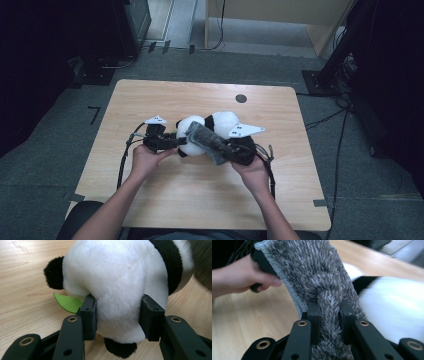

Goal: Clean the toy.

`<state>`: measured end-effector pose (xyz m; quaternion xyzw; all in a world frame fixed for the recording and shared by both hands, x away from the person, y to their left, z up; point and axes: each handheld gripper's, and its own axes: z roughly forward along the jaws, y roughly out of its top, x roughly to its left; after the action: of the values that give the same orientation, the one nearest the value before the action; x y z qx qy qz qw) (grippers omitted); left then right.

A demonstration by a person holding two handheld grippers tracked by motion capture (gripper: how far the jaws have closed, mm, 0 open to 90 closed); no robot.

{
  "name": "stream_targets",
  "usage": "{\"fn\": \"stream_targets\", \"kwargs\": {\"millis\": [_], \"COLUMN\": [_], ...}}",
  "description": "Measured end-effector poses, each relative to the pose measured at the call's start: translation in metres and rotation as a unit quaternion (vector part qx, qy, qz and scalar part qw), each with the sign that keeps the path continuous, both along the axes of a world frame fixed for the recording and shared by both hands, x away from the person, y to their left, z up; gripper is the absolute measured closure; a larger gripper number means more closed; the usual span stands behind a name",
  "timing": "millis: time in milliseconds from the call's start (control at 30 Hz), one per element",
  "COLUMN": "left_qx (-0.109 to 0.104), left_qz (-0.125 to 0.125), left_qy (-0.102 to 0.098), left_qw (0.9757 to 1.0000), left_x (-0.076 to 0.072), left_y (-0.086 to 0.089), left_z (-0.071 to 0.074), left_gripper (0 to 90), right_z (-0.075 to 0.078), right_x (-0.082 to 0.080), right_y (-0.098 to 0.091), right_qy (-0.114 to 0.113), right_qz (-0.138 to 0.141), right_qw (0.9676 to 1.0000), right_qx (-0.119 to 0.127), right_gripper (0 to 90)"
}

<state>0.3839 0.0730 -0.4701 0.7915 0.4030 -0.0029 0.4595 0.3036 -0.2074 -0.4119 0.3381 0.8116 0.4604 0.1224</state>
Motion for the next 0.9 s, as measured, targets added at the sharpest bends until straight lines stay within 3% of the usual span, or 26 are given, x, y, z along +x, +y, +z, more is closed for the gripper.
{"fn": "stream_targets", "kwargs": {"millis": [233, 333, 467, 667, 767, 900], "left_qx": [-0.005, -0.011, -0.01, 0.003, 0.017, 0.021], "left_qz": [0.002, 0.004, 0.005, 0.002, 0.0, -0.001], "left_qy": [0.004, 0.008, 0.009, 0.003, -0.005, -0.004], "left_qw": [1.0, 0.9999, 0.9999, 1.0, 0.9998, 0.9998], "left_x": [0.001, 0.001, 0.0, -0.001, -0.003, -0.002], "left_y": [0.001, 0.001, 0.001, -0.001, -0.004, -0.004], "left_z": [0.0, 0.0, 0.0, -0.001, 0.0, -0.001], "left_gripper": [54.7, 54.9, 55.0, 55.6, 56.3, 56.7], "right_z": [-0.028, -0.043, -0.062, -0.073, -0.072, -0.07], "right_x": [0.006, 0.008, 0.013, 0.024, 0.023, 0.024], "right_y": [0.038, 0.052, 0.068, 0.065, 0.062, 0.052], "right_qy": [0.042, 0.068, 0.087, 0.087, 0.086, 0.093], "right_qz": [0.048, 0.071, 0.083, 0.069, 0.061, 0.053], "right_qw": [0.9978, 0.995, 0.9908, 0.9895, 0.9886, 0.9881], "right_qx": [-0.018, -0.02, -0.062, -0.093, -0.108, -0.111], "right_gripper": [77.2, 77.2, 77.2, 77.4, 77.3, 77.1]}}
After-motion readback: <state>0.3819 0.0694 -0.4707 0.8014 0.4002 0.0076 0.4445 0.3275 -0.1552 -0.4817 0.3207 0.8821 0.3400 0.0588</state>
